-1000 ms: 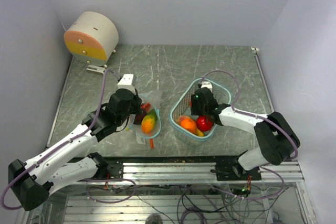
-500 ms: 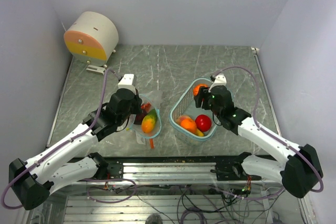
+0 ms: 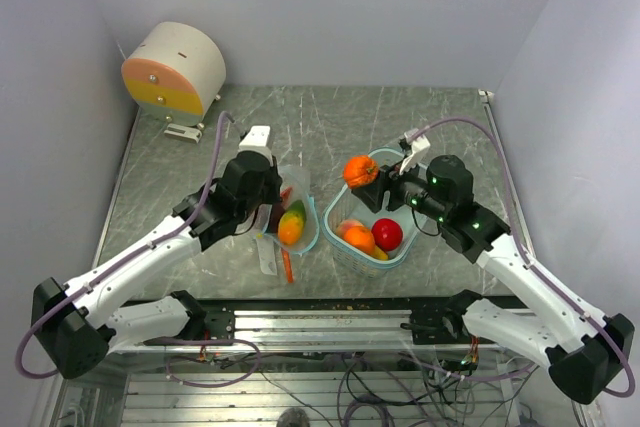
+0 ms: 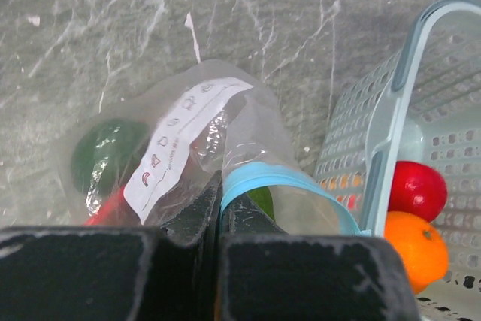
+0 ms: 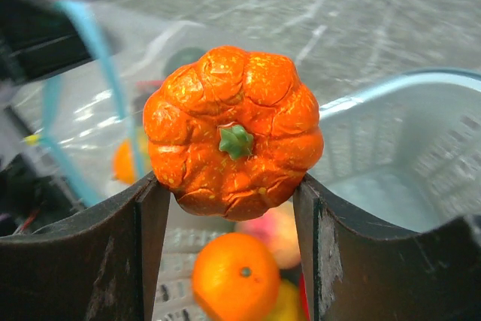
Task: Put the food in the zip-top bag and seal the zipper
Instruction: Pick up the fake fruit from the bin, then place the fake fruit in the zipper food storage bag.
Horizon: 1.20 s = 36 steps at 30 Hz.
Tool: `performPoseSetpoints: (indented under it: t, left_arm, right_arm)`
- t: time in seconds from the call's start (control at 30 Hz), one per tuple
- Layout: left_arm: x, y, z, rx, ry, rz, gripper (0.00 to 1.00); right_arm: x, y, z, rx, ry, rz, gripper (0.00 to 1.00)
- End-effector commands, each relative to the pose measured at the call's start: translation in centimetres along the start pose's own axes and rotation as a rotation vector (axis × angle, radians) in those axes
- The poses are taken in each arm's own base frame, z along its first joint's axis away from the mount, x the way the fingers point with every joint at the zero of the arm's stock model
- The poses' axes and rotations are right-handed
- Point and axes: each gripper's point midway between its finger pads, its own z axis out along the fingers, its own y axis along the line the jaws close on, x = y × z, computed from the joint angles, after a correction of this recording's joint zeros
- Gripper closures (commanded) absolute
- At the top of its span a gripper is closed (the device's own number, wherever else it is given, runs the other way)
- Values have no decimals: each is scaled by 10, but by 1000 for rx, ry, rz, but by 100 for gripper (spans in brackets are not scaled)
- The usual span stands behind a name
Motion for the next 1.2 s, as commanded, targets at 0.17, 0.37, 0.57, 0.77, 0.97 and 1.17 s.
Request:
performPoseSetpoints:
  t: [0.17,0.37,0.57,0.77,0.97,1.17]
  left_arm:
    - [-50,-25,3,33,-65,24,93]
    - [-61,-31,7,38,-82,34,93]
    - [-61,-36,12,50,-69,44,93]
    - [-65,-37,7,58,-74,49,93]
    - [-71,-39,-6,89,-92,38,93]
    - [-68,-46,-7,125,-79,30,93]
  right_arm:
    - [-2,93,-18,-482,23,-57,67]
    - [5,143,-10,-625,46,-100,67]
    - [15,156,6,-632,63,-86,67]
    - [10,135,27,-471,44,-61,67]
    - [7,98,58,-223,59,-70,67]
    - [-9,88,82,-95,42,-92,52]
